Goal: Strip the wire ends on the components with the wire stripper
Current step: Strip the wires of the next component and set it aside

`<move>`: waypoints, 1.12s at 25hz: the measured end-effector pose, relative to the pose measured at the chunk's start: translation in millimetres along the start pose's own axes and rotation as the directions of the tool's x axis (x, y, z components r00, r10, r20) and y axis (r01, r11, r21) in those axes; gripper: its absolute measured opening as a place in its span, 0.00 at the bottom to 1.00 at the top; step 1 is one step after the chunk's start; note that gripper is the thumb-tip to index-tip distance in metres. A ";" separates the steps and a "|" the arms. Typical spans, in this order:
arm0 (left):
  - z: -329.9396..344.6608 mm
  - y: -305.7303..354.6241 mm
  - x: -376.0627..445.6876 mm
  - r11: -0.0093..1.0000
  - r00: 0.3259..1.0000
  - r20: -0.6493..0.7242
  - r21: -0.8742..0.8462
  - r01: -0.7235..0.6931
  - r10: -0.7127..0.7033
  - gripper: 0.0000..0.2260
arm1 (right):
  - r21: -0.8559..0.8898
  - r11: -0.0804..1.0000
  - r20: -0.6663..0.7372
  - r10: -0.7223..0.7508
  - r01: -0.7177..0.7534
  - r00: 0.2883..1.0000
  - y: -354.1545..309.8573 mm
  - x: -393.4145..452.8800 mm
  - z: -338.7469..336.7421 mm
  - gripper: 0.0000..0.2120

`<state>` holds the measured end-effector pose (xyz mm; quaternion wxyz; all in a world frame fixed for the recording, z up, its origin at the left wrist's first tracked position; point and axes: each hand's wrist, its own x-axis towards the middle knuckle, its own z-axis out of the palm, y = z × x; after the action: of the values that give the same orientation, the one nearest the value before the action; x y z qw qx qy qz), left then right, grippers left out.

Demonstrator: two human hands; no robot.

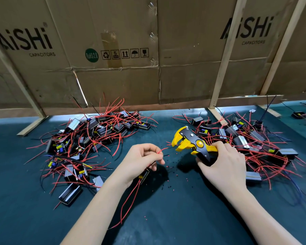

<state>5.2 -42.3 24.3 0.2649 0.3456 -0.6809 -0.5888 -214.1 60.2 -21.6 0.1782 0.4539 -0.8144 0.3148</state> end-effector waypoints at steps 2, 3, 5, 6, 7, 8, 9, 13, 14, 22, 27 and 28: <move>-1.3 0.1 0.0 0.999 1.000 0.017 -0.046 -0.007 0.008 0.04 | -0.009 1.000 0.003 0.022 -0.022 1.000 1.3 1.2 -1.1 0.23; -2.5 0.4 -0.8 0.998 0.999 0.040 -0.069 -0.007 0.010 0.04 | -0.019 0.999 0.007 0.028 -0.028 1.000 1.7 1.4 -1.6 0.23; -6.2 1.7 -3.0 0.995 0.994 0.106 -0.095 0.004 0.006 0.08 | -0.035 0.999 0.011 0.031 -0.030 0.999 2.0 0.8 -1.8 0.23; -7.9 2.5 -4.1 0.993 0.991 0.130 -0.117 0.006 0.009 0.08 | -0.042 0.999 0.008 0.025 -0.024 1.000 1.6 0.4 -1.8 0.24; -9.0 3.0 -5.1 0.988 0.990 0.142 -0.152 0.008 0.014 0.08 | -0.049 0.999 0.001 0.014 -0.014 1.000 1.4 -0.1 -1.9 0.24; -9.0 3.3 -5.7 0.983 0.989 0.145 -0.184 0.006 0.021 0.07 | -0.057 0.998 -0.009 -0.001 0.000 1.000 1.2 -0.5 -1.9 0.24; -8.0 3.6 -6.1 0.980 0.990 0.137 -0.200 0.001 0.027 0.06 | -0.067 0.998 -0.021 -0.017 0.016 1.000 1.1 -0.9 -1.9 0.25; 1.3 0.8 -4.5 0.983 0.997 0.043 -0.170 -0.062 0.070 0.05 | -0.100 0.992 -0.056 -0.081 0.075 0.995 0.6 -2.9 -1.9 0.26; 3.6 0.0 -3.8 0.984 0.996 0.015 -0.156 -0.080 0.083 0.04 | -0.109 0.990 -0.056 -0.096 0.089 0.994 0.1 -3.4 -2.0 0.26; 5.0 -0.4 -2.0 0.988 0.985 -0.122 -0.078 -0.135 0.125 0.05 | -0.110 0.988 -0.056 -0.111 0.104 0.992 -2.3 -3.9 -2.2 0.26; 12.9 -0.8 -5.2 0.991 0.991 -0.100 -0.089 -0.099 0.090 0.03 | -0.143 0.981 -0.039 -0.134 0.128 0.990 -4.4 -4.7 -4.3 0.26; 14.9 -1.2 -5.8 0.992 0.992 -0.096 -0.086 -0.092 0.084 0.02 | -0.150 0.979 -0.040 -0.143 0.136 0.989 -4.7 -4.8 -4.8 0.26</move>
<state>-2.5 -28.6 20.9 0.3372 0.3296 -0.6554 -0.5900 -207.6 64.5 -19.2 0.2531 0.4874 -0.7968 0.2521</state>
